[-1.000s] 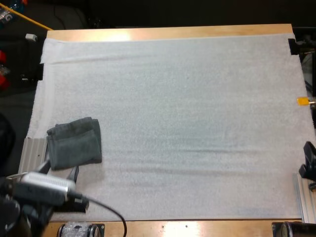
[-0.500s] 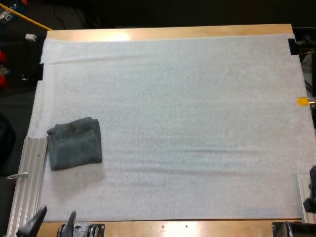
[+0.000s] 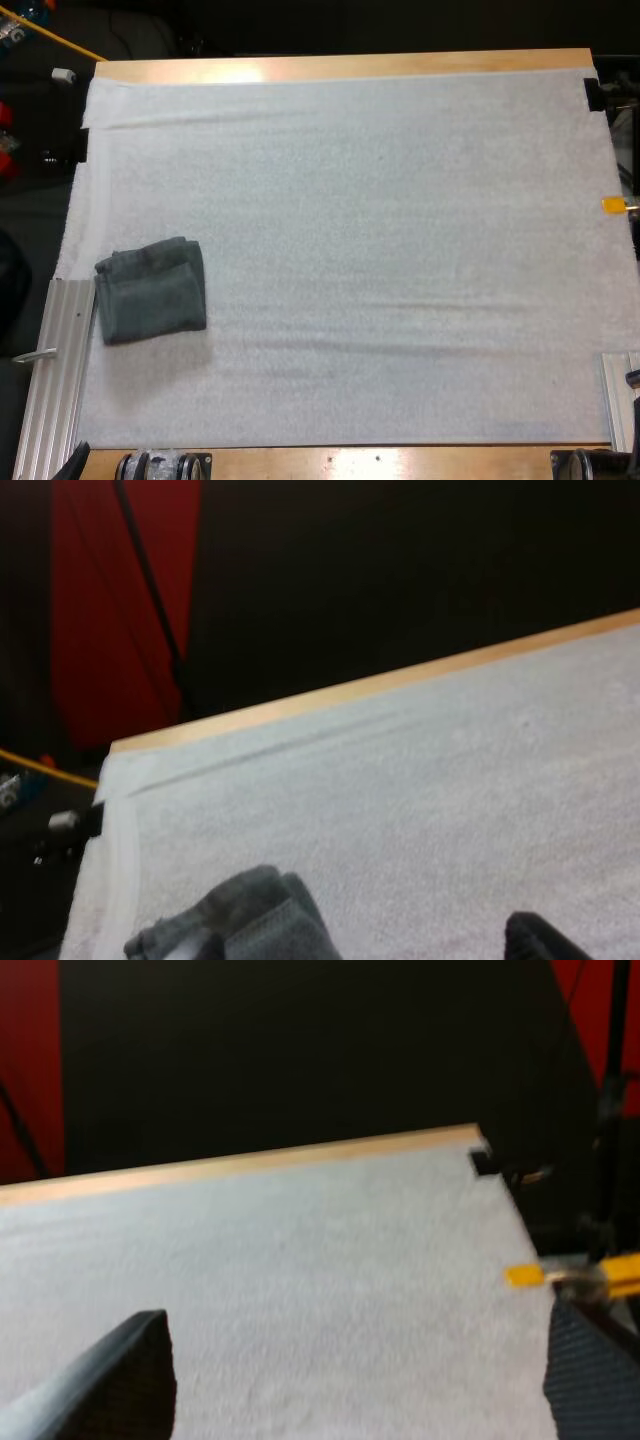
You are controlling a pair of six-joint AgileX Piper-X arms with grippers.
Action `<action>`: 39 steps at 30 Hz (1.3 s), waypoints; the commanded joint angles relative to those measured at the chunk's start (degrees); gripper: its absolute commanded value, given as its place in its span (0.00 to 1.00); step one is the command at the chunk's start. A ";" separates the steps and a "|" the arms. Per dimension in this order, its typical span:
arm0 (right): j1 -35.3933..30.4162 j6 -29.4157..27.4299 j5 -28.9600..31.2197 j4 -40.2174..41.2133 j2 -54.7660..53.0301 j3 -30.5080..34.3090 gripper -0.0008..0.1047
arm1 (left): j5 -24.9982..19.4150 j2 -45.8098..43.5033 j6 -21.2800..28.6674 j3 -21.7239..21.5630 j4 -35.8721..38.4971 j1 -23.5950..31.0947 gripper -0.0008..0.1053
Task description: Pick towel from pile, fold and stack
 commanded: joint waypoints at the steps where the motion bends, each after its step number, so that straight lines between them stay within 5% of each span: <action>1: -0.10 -0.66 -0.90 0.79 -2.31 -0.16 0.71 | -0.11 -7.68 0.03 -0.01 1.48 0.00 0.53; 9: -0.10 -0.68 -1.24 -3.66 -2.19 0.16 0.71 | -0.15 -7.68 0.03 4.27 -0.70 0.00 0.53; 26: -0.10 -2.96 -0.87 -21.74 -2.09 21.95 0.71 | -0.15 -7.34 0.03 32.20 -31.41 0.00 0.53; 39: -0.10 -3.23 -0.87 -21.95 -1.98 30.63 0.71 | -0.15 -7.34 0.03 38.05 -32.68 0.00 0.53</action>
